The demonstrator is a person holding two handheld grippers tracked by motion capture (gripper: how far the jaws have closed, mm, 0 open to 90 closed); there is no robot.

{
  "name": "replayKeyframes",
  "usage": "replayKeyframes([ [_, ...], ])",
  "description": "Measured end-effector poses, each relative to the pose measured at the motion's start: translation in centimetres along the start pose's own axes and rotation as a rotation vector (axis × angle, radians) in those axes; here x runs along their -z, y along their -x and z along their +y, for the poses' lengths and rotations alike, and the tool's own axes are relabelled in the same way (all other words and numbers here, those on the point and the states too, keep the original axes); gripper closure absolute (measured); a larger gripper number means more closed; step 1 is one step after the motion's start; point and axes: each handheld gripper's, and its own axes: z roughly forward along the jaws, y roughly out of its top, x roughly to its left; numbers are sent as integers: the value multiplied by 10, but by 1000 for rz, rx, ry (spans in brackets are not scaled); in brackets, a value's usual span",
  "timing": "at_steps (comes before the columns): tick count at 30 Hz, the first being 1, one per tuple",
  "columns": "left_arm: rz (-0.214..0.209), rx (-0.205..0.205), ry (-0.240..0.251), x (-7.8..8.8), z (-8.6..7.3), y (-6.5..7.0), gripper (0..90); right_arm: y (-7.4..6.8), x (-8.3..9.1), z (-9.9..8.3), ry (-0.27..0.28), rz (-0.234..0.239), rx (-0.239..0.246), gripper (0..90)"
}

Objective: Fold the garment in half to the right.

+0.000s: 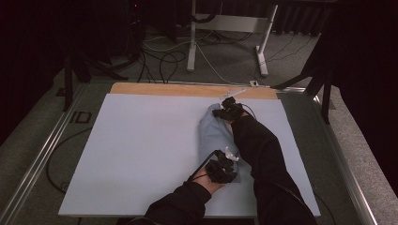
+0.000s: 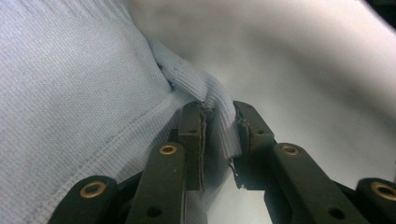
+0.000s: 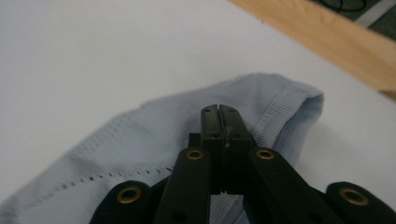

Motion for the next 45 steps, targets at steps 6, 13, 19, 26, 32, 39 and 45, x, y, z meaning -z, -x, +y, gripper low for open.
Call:
replayKeyframes([
  [6,-3,-8,3,-3,0,1,749,8,-14,-16,-44,-13,-33,900],
  [13,6,-13,-5,-7,1,4,757,11,-18,-23,-51,-8,-59,895],
  [19,-4,-24,-6,-7,3,9,756,10,4,-18,9,-6,-64,674],
  [26,-3,-43,-23,-14,4,14,746,8,24,-21,46,2,-76,592],
  [32,6,-67,-30,-17,7,18,708,1,31,-27,79,19,-103,479],
  [39,-35,-100,-16,-19,8,22,582,0,40,-32,113,26,-138,308],
  [45,-82,-113,51,-3,14,22,496,3,58,-27,152,52,-150,171],
])
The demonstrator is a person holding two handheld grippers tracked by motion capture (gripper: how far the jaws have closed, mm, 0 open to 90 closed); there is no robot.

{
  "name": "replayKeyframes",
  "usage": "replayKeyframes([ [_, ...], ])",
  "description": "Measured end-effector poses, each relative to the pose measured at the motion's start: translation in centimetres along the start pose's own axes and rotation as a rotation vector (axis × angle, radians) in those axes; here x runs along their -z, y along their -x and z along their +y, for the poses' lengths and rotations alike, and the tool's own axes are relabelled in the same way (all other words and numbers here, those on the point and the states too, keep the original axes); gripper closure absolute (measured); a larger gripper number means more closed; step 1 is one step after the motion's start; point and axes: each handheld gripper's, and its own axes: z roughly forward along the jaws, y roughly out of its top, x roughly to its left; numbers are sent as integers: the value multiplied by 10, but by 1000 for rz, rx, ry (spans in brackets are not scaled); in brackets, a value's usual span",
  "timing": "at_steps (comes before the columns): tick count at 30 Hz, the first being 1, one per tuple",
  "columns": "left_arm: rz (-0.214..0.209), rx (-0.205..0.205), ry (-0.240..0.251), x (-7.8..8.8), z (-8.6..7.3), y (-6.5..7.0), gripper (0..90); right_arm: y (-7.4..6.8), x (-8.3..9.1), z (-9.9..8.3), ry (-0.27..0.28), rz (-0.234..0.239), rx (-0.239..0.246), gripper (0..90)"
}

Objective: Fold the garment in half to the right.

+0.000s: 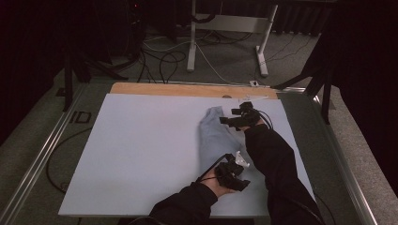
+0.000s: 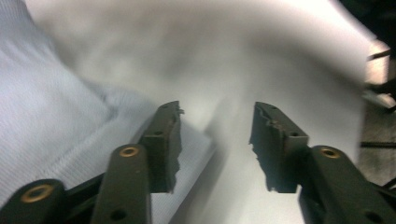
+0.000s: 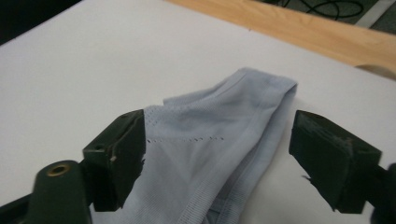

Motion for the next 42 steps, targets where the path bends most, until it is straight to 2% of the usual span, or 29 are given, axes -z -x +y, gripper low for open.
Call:
replayKeyframes([
  [3,-42,-19,43,13,4,0,468,0,8,3,17,14,-4,138],
  [11,-67,-31,86,27,3,-9,427,-4,10,2,9,13,19,122],
  [13,-71,-34,98,32,2,-13,427,-6,11,1,13,17,29,124],
  [14,-74,-38,103,35,2,-15,404,-8,13,1,10,10,51,123],
  [17,-68,-36,123,46,1,-24,376,-11,14,1,7,14,60,114],
  [22,-41,-16,160,66,-1,-42,279,-17,21,0,24,25,69,102],
  [24,-43,-15,168,73,-3,-49,231,-19,24,-1,34,26,70,101],
  [25,-47,-13,170,77,-5,-52,158,-22,27,-2,39,28,70,101],
  [27,-66,-9,183,85,-7,-59,150,-23,28,-2,42,29,77,101],
  [28,-61,-3,189,88,-9,-62,141,-24,29,-3,45,26,80,101],
  [32,-29,-30,208,100,-16,-70,8,-32,35,-7,61,29,80,102],
  [39,-24,-27,221,114,-30,-84,0,-45,41,-18,63,30,91,101],
  [42,-3,-53,215,118,-35,-85,0,-49,43,-20,69,40,92,101],
])
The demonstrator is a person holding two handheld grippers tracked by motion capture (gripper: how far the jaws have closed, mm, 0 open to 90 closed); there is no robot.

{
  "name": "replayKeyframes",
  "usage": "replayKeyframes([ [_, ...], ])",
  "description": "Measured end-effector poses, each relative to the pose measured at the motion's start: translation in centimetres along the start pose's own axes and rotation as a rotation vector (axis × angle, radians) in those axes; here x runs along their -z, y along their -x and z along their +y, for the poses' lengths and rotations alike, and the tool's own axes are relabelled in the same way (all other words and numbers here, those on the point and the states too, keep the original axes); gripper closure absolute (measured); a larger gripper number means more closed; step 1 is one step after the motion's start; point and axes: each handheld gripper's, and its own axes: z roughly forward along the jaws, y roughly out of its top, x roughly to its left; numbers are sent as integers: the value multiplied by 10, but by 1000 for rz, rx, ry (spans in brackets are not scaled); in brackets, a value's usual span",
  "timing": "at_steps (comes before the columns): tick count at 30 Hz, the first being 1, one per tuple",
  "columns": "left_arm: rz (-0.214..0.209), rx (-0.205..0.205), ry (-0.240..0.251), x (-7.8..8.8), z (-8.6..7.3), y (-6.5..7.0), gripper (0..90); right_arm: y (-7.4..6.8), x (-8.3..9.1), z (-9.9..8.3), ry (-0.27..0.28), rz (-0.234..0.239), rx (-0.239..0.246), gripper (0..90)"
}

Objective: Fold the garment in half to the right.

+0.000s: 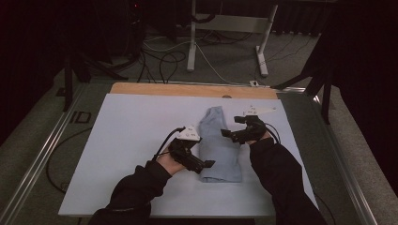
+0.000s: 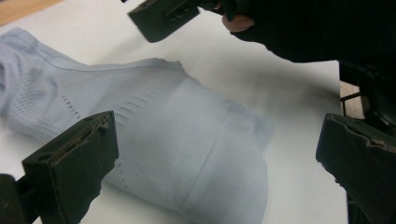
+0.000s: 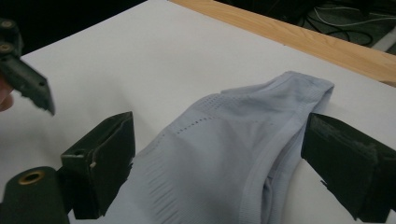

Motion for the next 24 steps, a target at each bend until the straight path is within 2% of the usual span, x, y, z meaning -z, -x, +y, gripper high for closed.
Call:
replayKeyframes([
  [2,-3,-4,2,2,-2,-1,0,-3,2,-1,7,1,0,101],
  [7,27,-12,19,8,-8,-3,0,-8,6,-4,16,3,9,101],
  [12,19,-27,9,16,-18,-6,0,-13,11,-11,27,2,30,99],
  [16,32,-48,-2,25,-27,-8,0,-15,17,-19,33,0,36,99],
  [24,68,-25,17,48,-50,-14,0,-21,35,-41,60,-20,27,99],
])
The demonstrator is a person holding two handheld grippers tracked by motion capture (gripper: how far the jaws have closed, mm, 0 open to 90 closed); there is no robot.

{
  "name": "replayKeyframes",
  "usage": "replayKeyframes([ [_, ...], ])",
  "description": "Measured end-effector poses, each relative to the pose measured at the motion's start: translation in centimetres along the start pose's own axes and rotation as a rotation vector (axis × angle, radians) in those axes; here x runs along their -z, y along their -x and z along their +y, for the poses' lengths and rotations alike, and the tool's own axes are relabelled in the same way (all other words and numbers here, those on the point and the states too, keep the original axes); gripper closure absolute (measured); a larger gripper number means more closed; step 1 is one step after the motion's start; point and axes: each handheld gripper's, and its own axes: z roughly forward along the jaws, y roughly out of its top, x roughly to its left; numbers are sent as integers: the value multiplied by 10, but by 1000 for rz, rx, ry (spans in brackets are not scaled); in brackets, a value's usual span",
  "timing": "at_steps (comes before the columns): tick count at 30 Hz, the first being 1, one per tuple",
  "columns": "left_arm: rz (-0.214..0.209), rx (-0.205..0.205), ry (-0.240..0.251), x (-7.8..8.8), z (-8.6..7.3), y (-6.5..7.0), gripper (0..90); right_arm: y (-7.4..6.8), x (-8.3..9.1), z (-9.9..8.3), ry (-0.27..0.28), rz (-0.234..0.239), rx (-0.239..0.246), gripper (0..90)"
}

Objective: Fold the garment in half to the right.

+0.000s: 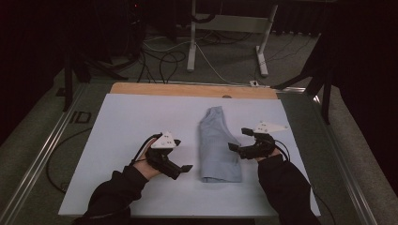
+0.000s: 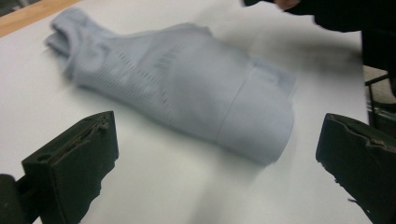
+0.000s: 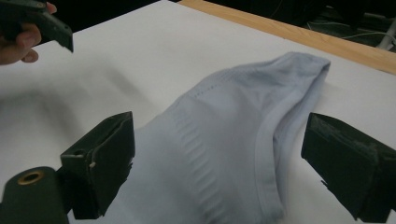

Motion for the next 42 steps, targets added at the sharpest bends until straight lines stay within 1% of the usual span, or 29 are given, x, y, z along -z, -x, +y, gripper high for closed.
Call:
replayKeyframes([
  [1,1,7,1,3,-3,-1,0,-1,3,-3,6,-1,-5,99],
  [3,18,20,6,10,-9,-4,0,-2,7,-10,7,-9,-11,99],
  [4,18,24,6,13,-12,-6,0,-2,9,-14,11,-9,-16,99],
  [7,36,27,13,24,-22,-9,0,-3,15,-25,12,-13,-32,99],
  [10,63,29,23,36,-34,-10,0,-4,21,-34,13,-25,-37,99],
  [12,76,39,30,44,-42,-11,0,-5,24,-39,12,-30,-42,99],
  [14,98,43,24,50,-51,-12,0,-5,28,-44,12,-35,-44,99],
  [18,117,67,37,61,-67,-15,0,-8,34,-53,9,-40,-53,99],
  [21,136,86,35,69,-78,-17,0,-10,38,-60,14,-47,-66,99],
  [23,154,95,38,74,-86,-19,0,-11,42,-64,12,-49,-71,99],
  [24,166,106,35,77,-91,-20,0,-12,43,-66,9,-56,-69,99],
  [26,187,135,45,83,-100,-22,0,-13,46,-70,6,-65,-73,100],
  [28,201,149,46,88,-108,-23,0,-14,48,-74,4,-70,-80,100],
  [29,212,155,45,91,-112,-23,0,-15,49,-76,-3,-74,-82,100],
  [31,221,162,33,95,-120,-23,0,-16,50,-80,-5,-75,-91,100],
  [33,234,169,22,100,-127,-23,0,-17,50,-83,-14,-79,-84,100],
  [35,249,184,17,105,-133,-23,0,-18,50,-85,-20,-81,-82,100],
  [37,259,200,23,112,-138,-23,0,-19,51,-87,-24,-95,-77,100],
  [40,285,216,22,120,-144,-22,0,-20,54,-90,-8,-99,-81,100],
  [42,291,227,28,124,-148,-21,0,-20,55,-91,-4,-107,-87,101],
])
